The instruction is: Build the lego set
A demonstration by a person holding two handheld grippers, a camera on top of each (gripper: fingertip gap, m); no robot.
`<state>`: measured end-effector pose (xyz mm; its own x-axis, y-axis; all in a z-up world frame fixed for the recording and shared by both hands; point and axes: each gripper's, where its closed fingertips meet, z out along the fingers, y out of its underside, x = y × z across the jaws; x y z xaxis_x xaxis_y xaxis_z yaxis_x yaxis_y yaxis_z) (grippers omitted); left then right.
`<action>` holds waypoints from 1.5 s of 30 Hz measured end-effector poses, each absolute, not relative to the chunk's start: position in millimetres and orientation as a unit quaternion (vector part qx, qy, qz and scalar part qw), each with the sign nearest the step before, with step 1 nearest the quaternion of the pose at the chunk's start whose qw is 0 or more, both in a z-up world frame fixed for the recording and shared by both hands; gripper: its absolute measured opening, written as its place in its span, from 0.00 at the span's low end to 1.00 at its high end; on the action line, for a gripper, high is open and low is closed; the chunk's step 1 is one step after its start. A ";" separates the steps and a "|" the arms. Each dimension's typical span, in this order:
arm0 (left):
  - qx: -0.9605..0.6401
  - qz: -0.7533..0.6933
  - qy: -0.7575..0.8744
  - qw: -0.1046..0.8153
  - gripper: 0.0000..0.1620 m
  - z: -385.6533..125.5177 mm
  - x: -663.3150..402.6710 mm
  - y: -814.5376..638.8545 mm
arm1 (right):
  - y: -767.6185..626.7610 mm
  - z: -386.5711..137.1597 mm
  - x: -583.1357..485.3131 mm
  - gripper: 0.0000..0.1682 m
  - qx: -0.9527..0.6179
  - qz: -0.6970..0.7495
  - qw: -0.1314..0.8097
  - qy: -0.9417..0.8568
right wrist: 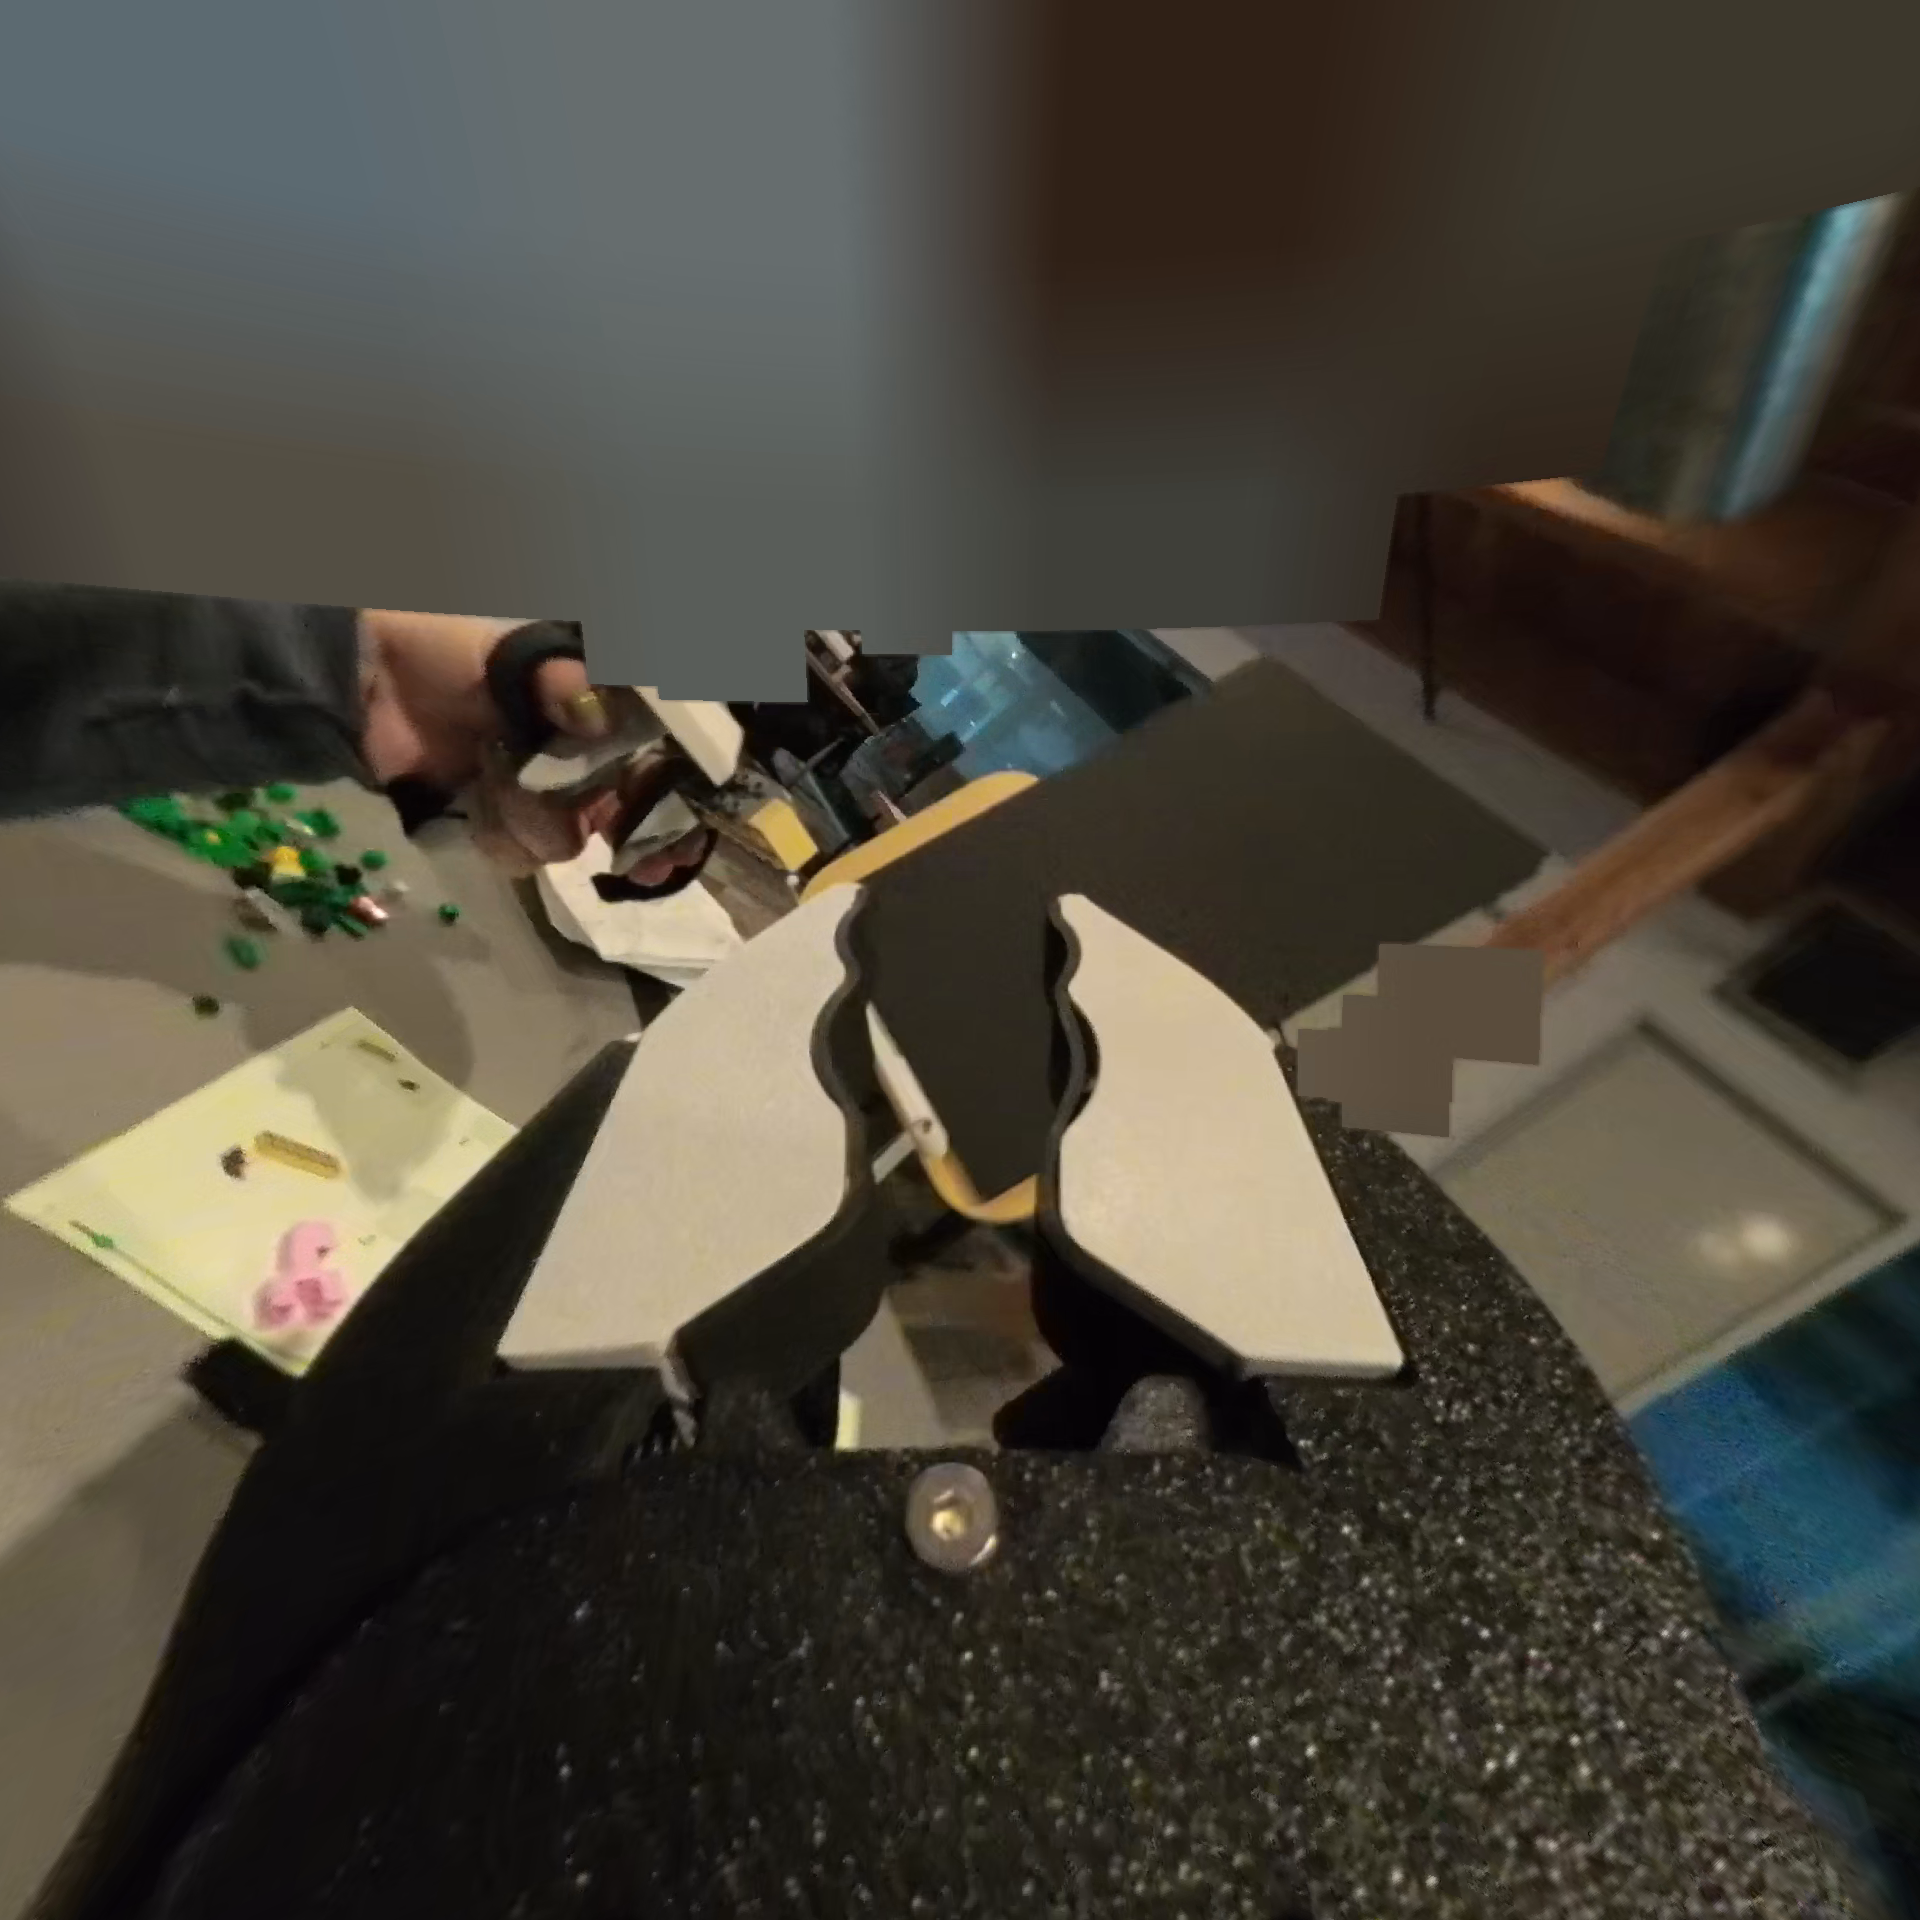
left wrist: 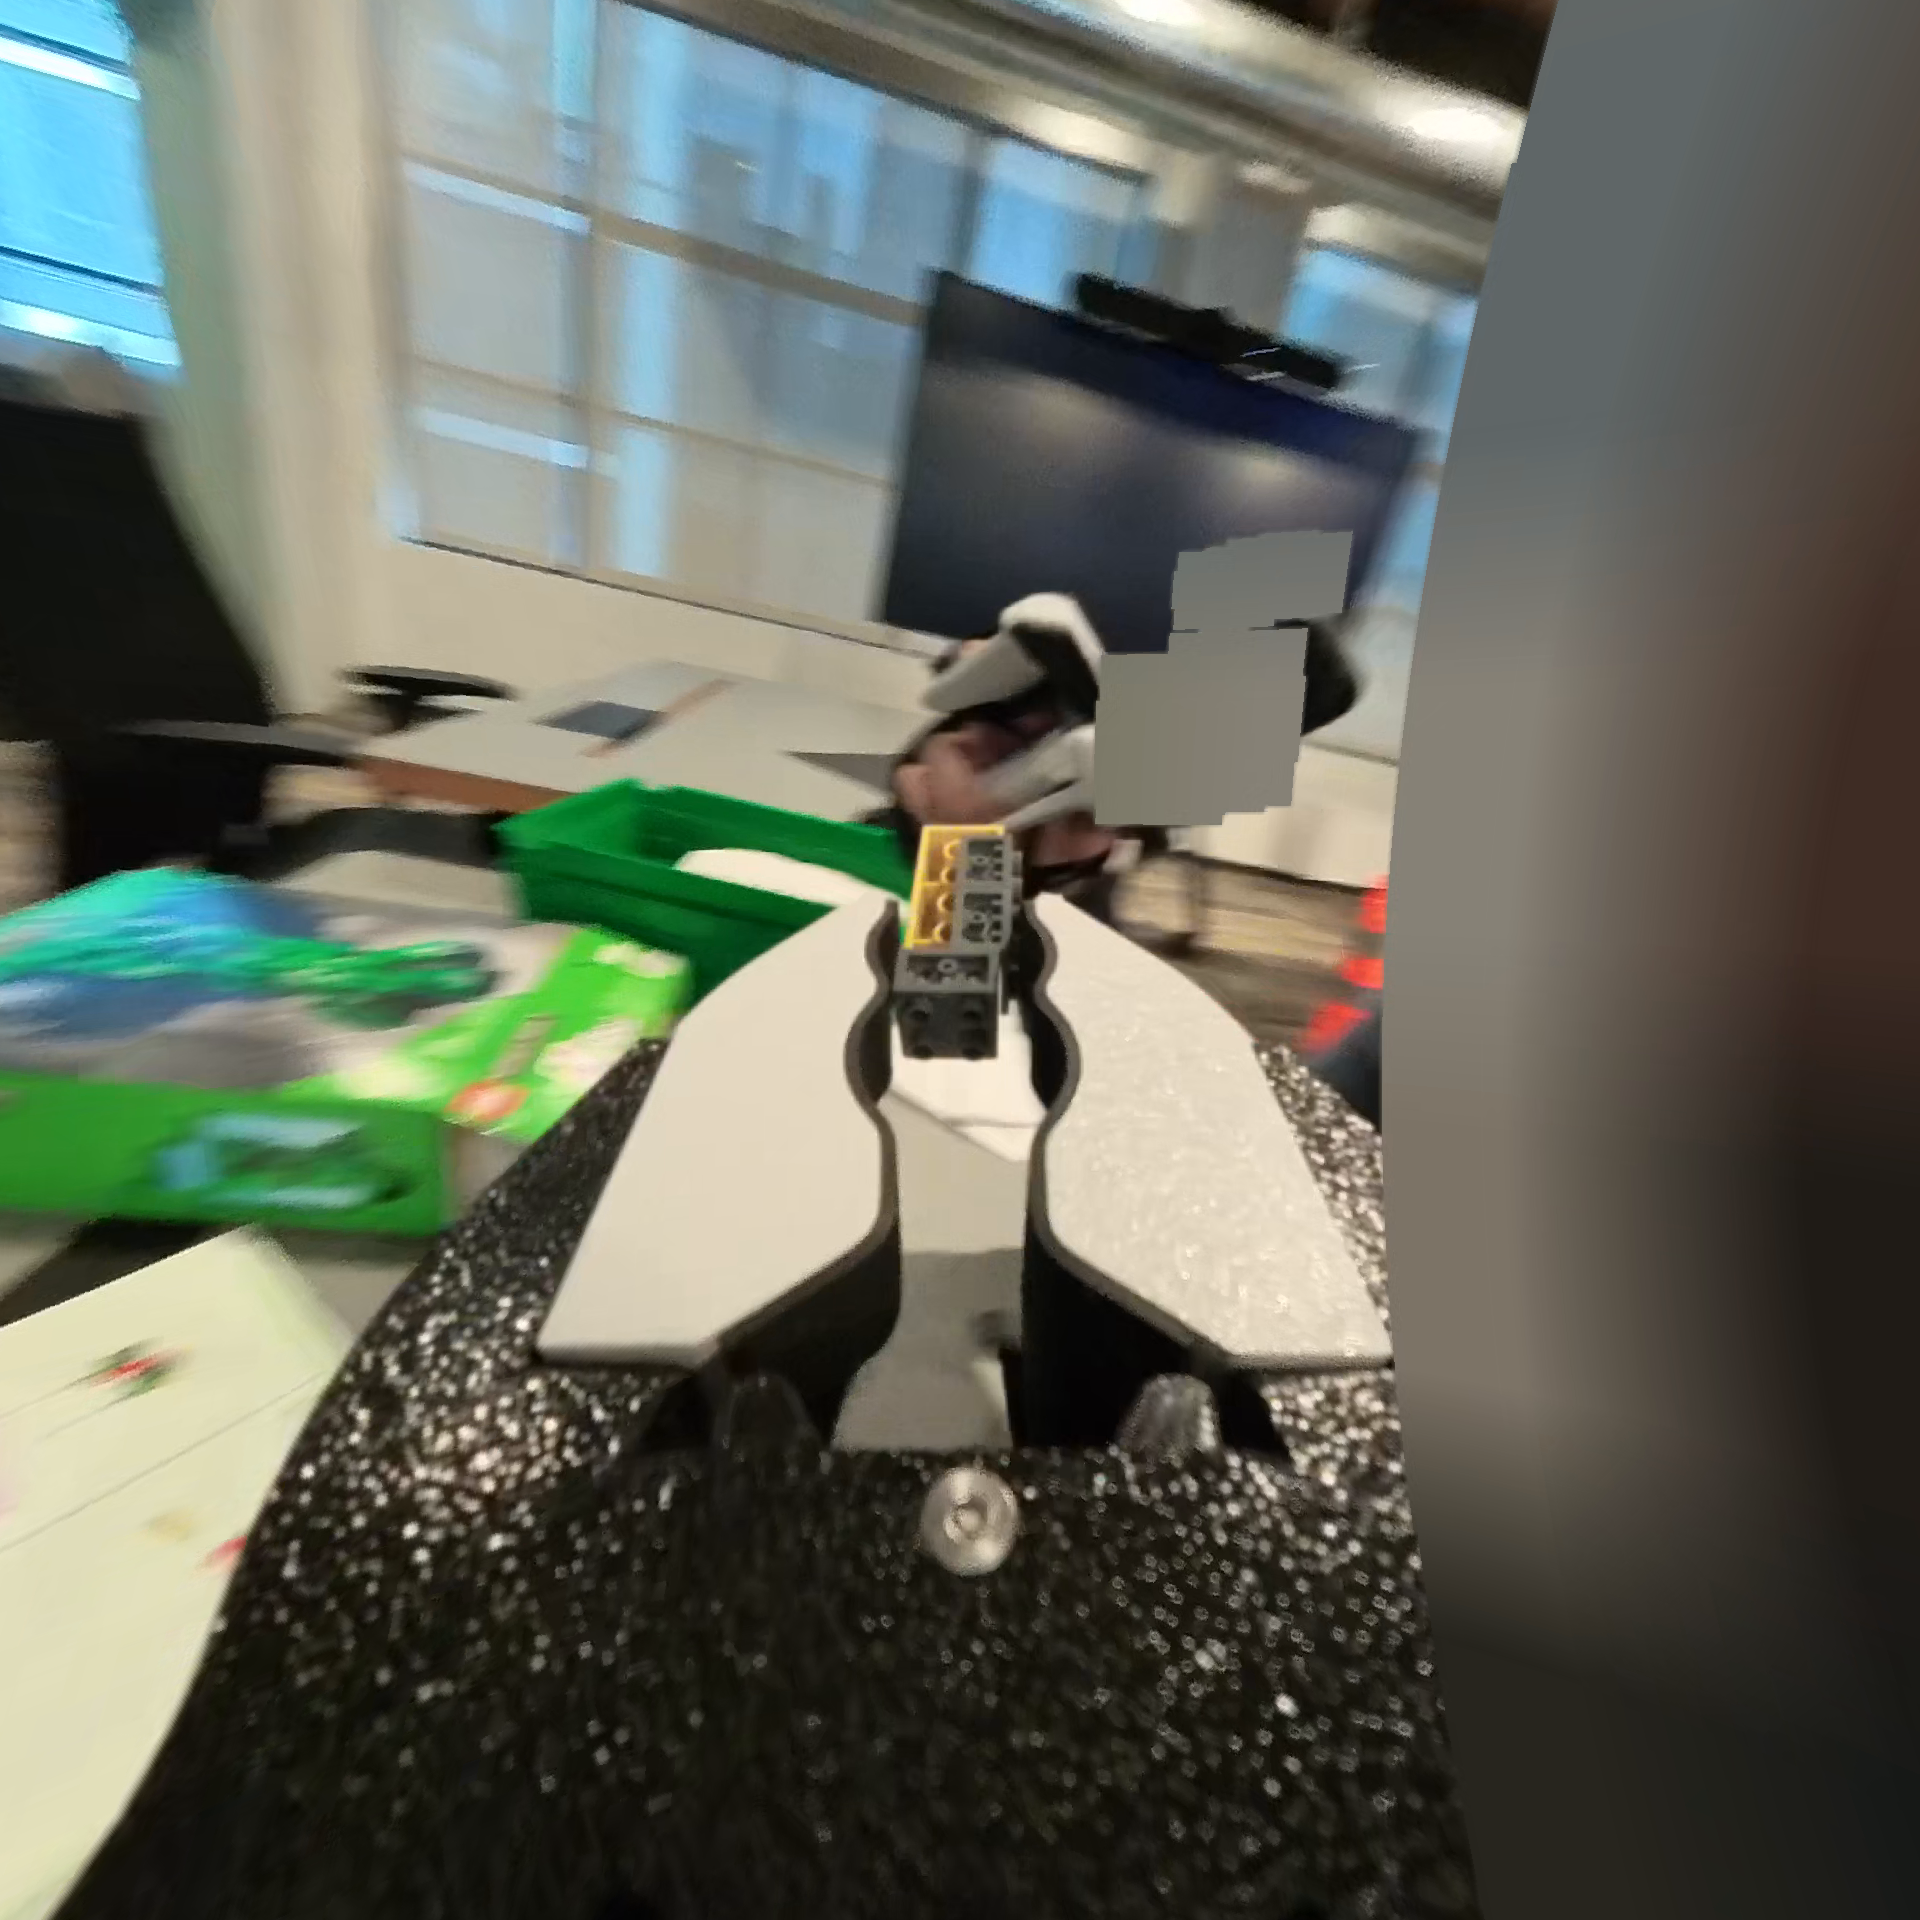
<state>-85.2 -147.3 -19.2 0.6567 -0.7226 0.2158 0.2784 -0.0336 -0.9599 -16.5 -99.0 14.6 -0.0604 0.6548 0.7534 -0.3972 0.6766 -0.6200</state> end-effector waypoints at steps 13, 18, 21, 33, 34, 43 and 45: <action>-0.677 -0.231 0.053 0.697 0.13 -133.7 -69.9 -134.9 | -5.6 -146.1 -35.6 0.16 -0.499 0.407 0.526 -0.556; -0.691 -0.146 0.085 0.703 0.13 -173.8 -44.9 -141.9 | 2.8 -227.9 -39.1 0.13 -0.623 0.359 0.483 -0.500; -0.679 -0.073 0.117 0.721 0.13 -183.8 -41.5 -146.0 | 10.6 -248.8 -44.6 0.11 -0.666 0.282 0.463 -0.512; -0.671 -0.047 0.102 0.732 0.13 -195.1 -53.2 -154.0 | 57.2 -277.3 -73.5 0.10 -0.732 0.116 0.464 -0.485; -0.672 -0.047 0.103 0.732 0.13 -195.3 -53.0 -153.8 | 59.5 -281.4 -75.4 0.11 -0.740 0.111 0.452 -0.485; -0.671 -0.067 0.077 0.734 0.13 -194.0 -60.3 -153.4 | 86.4 -291.0 -83.7 0.19 -0.796 0.104 0.418 -0.426; -0.670 -0.073 0.069 0.735 0.13 -193.4 -62.5 -153.4 | 89.1 -291.5 -86.0 0.18 -0.799 0.107 0.415 -0.422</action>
